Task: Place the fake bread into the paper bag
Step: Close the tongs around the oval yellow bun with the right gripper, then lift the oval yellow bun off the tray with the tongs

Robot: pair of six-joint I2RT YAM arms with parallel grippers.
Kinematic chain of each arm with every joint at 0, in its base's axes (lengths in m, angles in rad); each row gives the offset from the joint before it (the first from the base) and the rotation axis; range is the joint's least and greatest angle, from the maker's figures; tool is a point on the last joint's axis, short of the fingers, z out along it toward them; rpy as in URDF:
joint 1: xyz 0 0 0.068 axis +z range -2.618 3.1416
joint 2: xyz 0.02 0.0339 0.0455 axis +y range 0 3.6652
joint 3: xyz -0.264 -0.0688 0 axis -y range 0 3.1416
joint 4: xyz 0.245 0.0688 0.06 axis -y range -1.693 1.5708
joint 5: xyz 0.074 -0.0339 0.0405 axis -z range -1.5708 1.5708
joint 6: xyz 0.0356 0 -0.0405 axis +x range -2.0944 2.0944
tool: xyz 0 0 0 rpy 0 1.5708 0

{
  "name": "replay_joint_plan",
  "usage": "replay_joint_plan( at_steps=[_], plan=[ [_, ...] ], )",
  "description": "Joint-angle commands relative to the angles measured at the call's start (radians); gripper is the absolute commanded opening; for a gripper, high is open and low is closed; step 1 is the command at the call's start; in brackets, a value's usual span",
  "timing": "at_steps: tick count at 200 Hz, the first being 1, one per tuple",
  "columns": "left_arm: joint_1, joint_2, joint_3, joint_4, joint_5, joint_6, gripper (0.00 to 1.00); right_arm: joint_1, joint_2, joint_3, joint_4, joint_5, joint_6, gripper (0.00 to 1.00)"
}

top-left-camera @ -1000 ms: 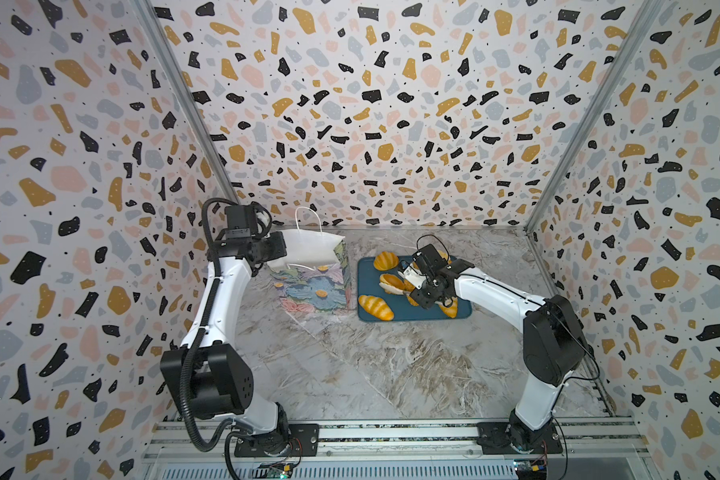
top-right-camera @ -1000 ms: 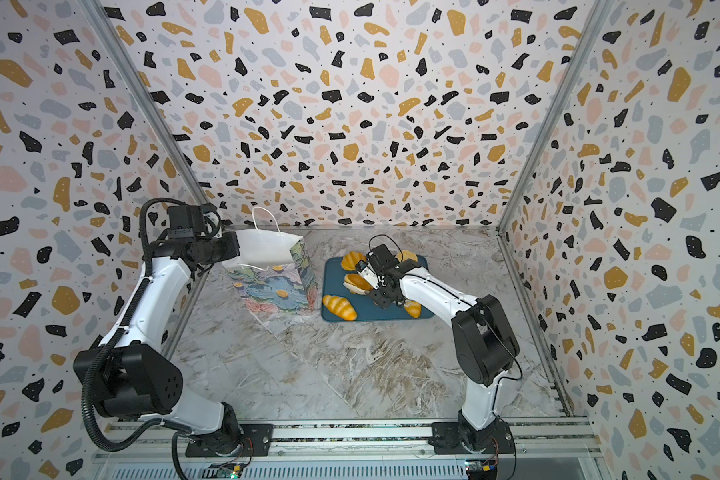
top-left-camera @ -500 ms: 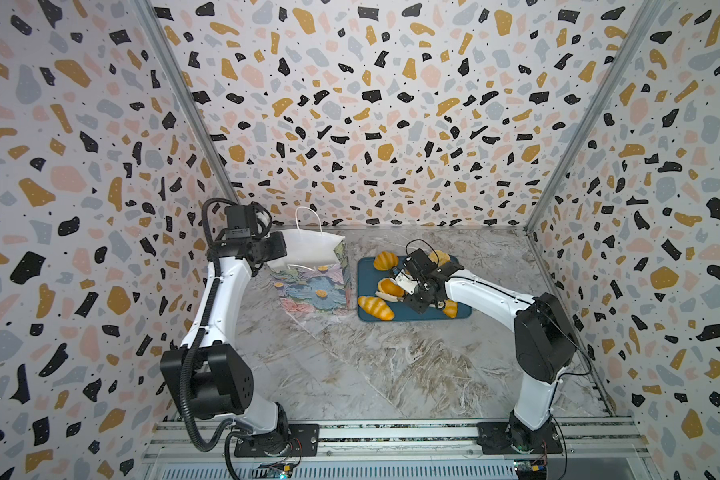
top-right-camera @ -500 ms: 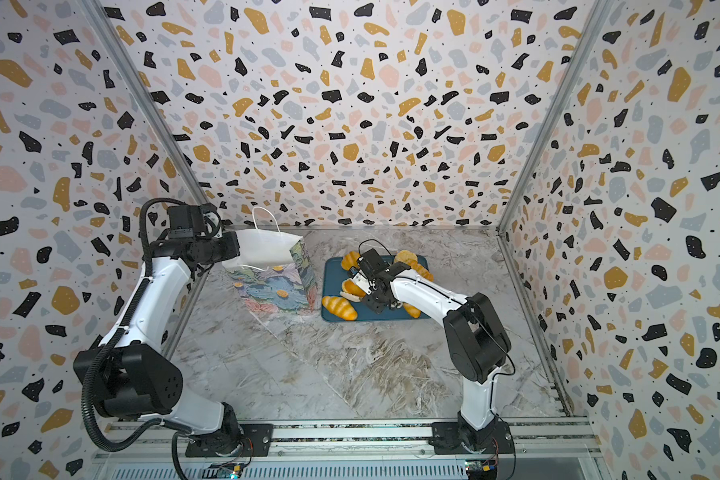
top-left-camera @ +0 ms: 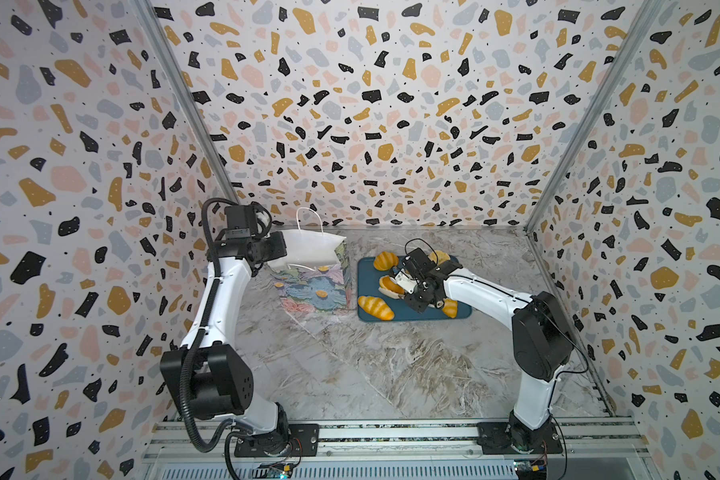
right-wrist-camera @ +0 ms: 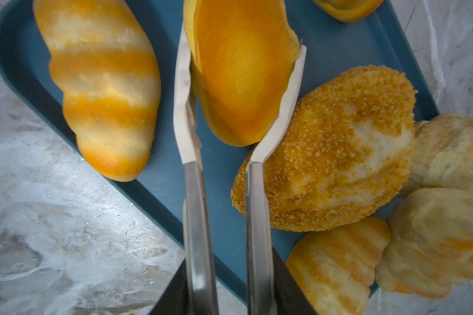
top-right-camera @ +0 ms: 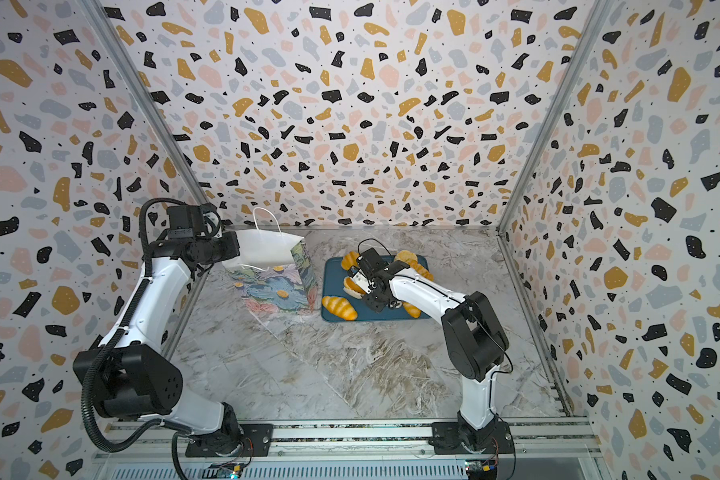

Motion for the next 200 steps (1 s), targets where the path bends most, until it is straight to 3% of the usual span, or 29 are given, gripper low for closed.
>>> replay_joint_plan(
  at_steps=[1, 200],
  plan=[
    [-0.004, -0.022, -0.02, 0.018, 0.017, -0.005, 0.0, 0.002, -0.089, -0.011, 0.018, -0.004, 0.048, 0.39],
    [-0.004, -0.013, -0.02, 0.015, 0.006, -0.025, 0.0, 0.002, -0.234, -0.085, 0.071, -0.02, 0.216, 0.37]
  ],
)
